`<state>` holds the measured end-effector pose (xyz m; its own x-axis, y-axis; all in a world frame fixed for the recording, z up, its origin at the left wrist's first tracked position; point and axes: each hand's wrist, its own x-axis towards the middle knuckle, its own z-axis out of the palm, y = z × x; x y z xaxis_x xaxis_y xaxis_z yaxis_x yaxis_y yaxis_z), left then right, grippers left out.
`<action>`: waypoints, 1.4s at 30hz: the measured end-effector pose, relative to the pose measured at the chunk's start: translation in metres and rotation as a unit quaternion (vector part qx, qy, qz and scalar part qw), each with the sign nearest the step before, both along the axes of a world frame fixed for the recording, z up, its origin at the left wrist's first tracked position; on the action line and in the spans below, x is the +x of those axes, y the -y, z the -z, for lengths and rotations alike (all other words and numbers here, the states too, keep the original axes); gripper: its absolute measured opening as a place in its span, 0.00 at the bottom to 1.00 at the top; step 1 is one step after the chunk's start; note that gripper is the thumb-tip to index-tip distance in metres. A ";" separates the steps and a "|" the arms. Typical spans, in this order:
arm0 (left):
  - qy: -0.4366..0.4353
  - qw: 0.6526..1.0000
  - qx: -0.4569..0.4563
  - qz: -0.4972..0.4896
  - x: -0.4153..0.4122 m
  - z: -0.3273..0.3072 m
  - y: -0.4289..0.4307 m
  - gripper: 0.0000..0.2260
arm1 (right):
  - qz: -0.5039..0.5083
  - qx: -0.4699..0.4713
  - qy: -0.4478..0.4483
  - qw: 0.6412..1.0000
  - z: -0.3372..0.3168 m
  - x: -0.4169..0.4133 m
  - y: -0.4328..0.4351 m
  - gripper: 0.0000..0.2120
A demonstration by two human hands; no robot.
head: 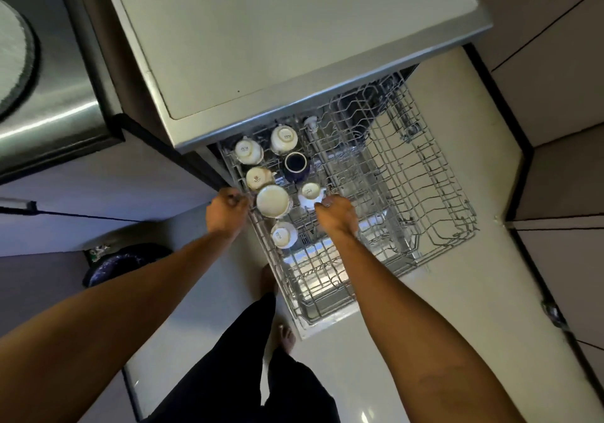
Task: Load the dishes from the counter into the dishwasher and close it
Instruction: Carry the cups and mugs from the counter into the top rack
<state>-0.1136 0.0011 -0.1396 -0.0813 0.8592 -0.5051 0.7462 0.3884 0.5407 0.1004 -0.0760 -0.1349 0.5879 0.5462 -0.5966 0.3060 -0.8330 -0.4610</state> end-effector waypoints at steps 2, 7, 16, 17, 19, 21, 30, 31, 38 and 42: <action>0.001 0.999 0.028 0.024 -0.011 -0.016 0.018 0.08 | -0.024 0.018 0.020 0.999 -0.013 -0.011 0.016 0.10; 0.016 0.995 0.093 0.033 -0.056 -0.053 0.064 0.08 | -0.049 0.063 0.016 0.997 -0.044 -0.049 0.052 0.09; -0.012 0.977 0.210 -0.027 -0.196 -0.115 0.140 0.04 | -0.201 0.152 0.016 0.968 -0.120 -0.170 0.068 0.05; -0.019 0.973 0.228 -0.043 -0.219 -0.124 0.145 0.04 | -0.222 0.163 0.017 0.961 -0.129 -0.190 0.064 0.05; -0.031 0.963 0.256 -0.078 -0.266 -0.140 0.158 0.04 | -0.273 0.187 0.015 0.943 -0.147 -0.234 0.055 0.05; -0.042 0.953 0.279 -0.112 -0.308 -0.153 0.168 0.03 | -0.318 0.197 0.015 0.927 -0.164 -0.274 0.047 0.06; -0.106 0.896 0.341 -0.264 -0.543 -0.204 0.225 0.08 | -0.534 0.265 0.000 0.803 -0.209 -0.528 0.014 0.05; -0.117 0.890 0.351 -0.265 -0.565 -0.207 0.228 0.10 | -0.554 0.274 0.002 0.786 -0.213 -0.554 0.012 0.05; -0.216 0.869 0.338 -0.291 -0.726 -0.226 0.243 0.16 | -0.652 0.290 -0.018 0.701 -0.229 -0.765 -0.007 0.06; -0.237 0.863 0.266 -0.358 -0.787 -0.229 0.252 0.21 | -0.676 0.300 -0.013 0.673 -0.232 -0.861 -0.015 0.08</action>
